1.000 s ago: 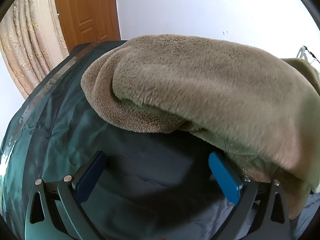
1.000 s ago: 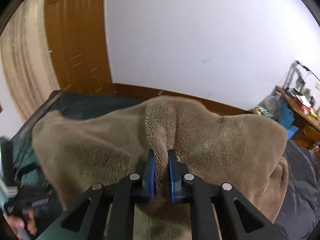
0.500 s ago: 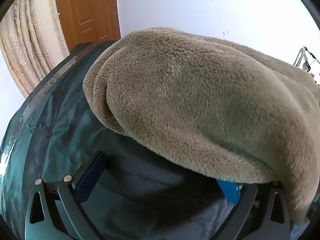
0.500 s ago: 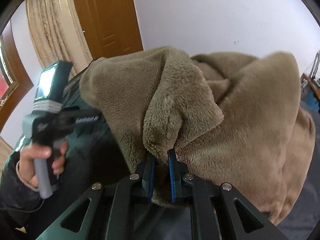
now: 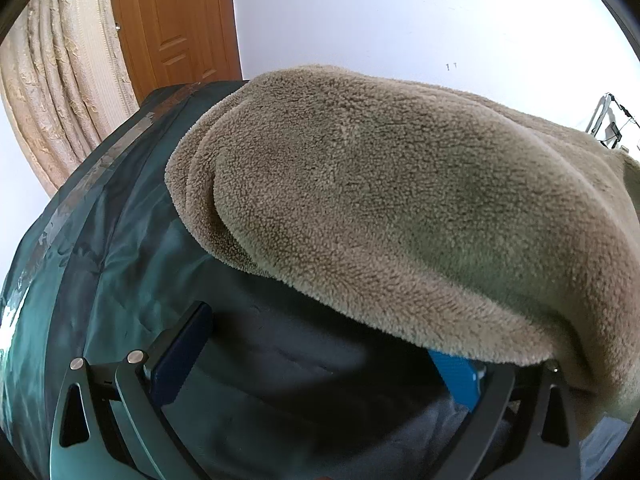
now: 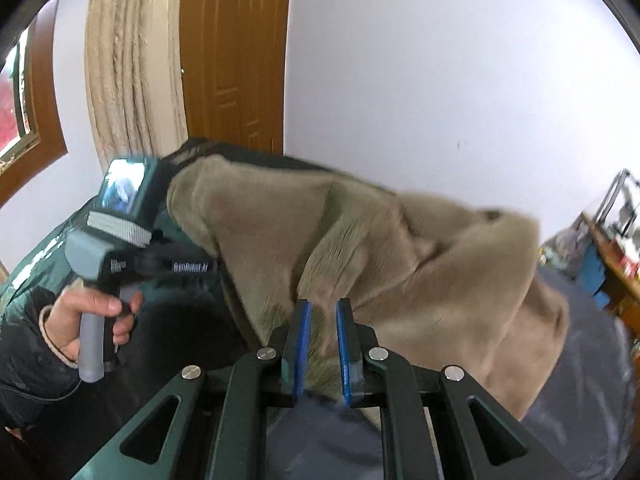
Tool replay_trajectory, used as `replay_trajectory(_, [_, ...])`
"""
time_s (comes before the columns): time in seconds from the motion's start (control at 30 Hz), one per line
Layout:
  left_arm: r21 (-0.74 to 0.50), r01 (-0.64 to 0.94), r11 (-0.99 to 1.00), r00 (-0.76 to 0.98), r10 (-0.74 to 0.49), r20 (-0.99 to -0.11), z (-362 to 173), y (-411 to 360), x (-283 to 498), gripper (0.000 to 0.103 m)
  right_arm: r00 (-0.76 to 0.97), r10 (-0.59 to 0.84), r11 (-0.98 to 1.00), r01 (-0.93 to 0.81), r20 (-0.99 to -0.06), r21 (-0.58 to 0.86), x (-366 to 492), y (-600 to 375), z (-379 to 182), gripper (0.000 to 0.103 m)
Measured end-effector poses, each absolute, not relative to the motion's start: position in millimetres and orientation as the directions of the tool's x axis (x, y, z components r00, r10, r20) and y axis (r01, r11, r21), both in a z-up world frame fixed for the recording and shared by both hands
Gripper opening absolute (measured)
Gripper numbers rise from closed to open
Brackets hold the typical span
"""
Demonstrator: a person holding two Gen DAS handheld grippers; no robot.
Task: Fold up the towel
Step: 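Lift the blanket edge with the right gripper and pull it back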
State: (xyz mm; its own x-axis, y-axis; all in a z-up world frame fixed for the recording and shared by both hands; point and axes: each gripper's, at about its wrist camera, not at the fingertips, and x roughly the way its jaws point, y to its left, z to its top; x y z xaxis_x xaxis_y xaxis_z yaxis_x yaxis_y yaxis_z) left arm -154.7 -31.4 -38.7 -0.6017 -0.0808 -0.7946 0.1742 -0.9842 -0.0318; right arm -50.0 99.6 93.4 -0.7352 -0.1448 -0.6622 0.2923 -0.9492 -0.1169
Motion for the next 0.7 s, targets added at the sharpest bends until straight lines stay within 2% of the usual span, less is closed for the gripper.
replay_trajectory(0.03, [-0.042,0.181,-0.983,-0.604,-0.078,-0.793,-37.2,-30.9,-151.6,0.102,-0.744,-0.136,-0.952,0.28,-0.654,-0.121,-52.6,104.6,99.6,0.033])
replay_trajectory(0.07, [-0.065,0.189,-0.98,-0.613,-0.066,-0.787,-34.8,-33.9,-149.4,0.102,-0.753,-0.127,-0.956,0.267,-0.645,-0.124,-55.3,110.0,105.8,0.065])
replay_trajectory(0.1, [-0.082,0.194,-0.978,-0.623,-0.058,-0.78,-32.1,-37.2,-148.2,0.102,-0.765,-0.125,-0.959,0.256,-0.632,-0.12,-58.7,114.1,110.2,0.08])
replay_trajectory(0.13, [-0.089,0.199,-0.976,-0.637,-0.059,-0.768,-27.6,-40.2,-146.9,0.102,-0.785,-0.125,-0.963,0.243,-0.607,-0.117,-62.0,118.6,115.3,0.087])
replay_trajectory(0.27, [-0.088,0.209,-0.974,-0.682,-0.08,-0.727,-11.7,-48.8,-142.9,0.102,-0.78,-0.166,-0.961,0.265,-0.603,-0.077,-88.6,124.2,123.1,0.087])
replay_trajectory(0.53, [-0.122,0.213,-0.969,-0.649,-0.047,-0.759,-24.6,-43.3,-158.9,0.102,-0.714,-0.187,-0.95,0.306,-0.675,-0.06,-126.8,114.2,99.9,0.086])
replay_trajectory(0.6, [-0.126,0.208,-0.97,-0.657,-0.043,-0.753,-22.6,-39.1,-148.4,0.102,-0.696,-0.194,-0.948,0.314,-0.692,-0.05,-129.8,112.7,92.6,0.073])
replay_trajectory(0.67, [-0.129,0.204,-0.97,-0.665,-0.041,-0.746,-21.1,-35.1,-138.3,0.102,-0.677,-0.2,-0.946,0.322,-0.708,-0.041,-132.9,111.3,85.2,0.044])
replay_trajectory(0.7, [-0.127,0.203,-0.971,-0.666,-0.042,-0.744,-21.0,-33.9,-136.4,0.102,-0.668,-0.203,-0.945,0.326,-0.716,-0.036,-134.4,110.5,81.5,0.037])
